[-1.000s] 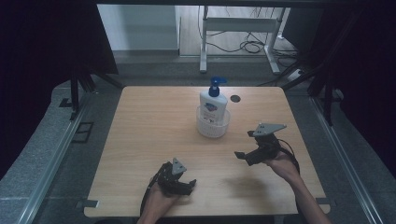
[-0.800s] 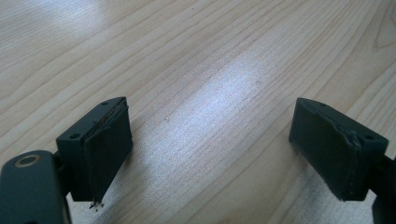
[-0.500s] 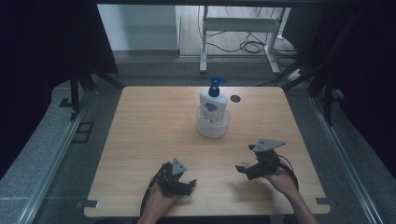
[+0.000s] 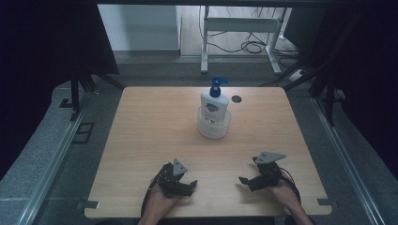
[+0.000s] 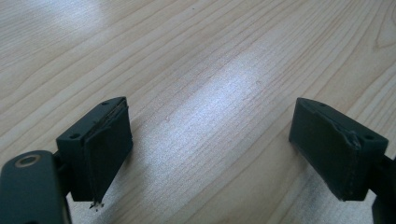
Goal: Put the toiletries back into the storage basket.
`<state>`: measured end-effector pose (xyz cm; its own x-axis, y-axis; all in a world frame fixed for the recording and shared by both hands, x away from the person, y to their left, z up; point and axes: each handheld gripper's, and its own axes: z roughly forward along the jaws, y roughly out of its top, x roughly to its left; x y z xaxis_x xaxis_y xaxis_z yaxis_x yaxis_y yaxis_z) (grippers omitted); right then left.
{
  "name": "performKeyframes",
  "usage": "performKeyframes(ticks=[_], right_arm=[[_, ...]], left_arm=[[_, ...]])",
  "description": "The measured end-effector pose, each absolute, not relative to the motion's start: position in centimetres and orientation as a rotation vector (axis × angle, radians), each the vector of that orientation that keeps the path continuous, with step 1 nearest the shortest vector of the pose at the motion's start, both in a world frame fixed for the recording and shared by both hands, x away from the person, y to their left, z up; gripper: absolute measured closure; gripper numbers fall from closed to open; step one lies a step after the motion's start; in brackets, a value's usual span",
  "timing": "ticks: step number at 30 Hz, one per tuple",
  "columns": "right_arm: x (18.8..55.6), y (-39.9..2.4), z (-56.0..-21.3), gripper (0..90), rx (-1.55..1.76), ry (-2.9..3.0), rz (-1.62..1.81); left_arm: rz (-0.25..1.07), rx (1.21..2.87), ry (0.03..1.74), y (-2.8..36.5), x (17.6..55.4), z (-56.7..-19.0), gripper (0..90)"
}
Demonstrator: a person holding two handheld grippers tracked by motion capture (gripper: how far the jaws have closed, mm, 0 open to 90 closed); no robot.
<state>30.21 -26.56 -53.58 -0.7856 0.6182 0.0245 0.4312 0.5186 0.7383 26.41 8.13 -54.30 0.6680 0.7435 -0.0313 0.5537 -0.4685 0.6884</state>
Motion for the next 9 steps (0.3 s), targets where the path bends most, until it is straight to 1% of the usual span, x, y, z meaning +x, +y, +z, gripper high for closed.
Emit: performKeyframes(ticks=[3,9], right_arm=[[30.14,-26.33,-54.32,0.0,0.866,2.563,1.047],[30.09,-26.15,-54.37,0.0,0.855,2.567,1.044]], left_arm=[[0.358,2.197,0.995,8.13,26.42,-54.30,12.7],[0.357,2.197,0.996,8.11,26.42,-54.31,12.5]])
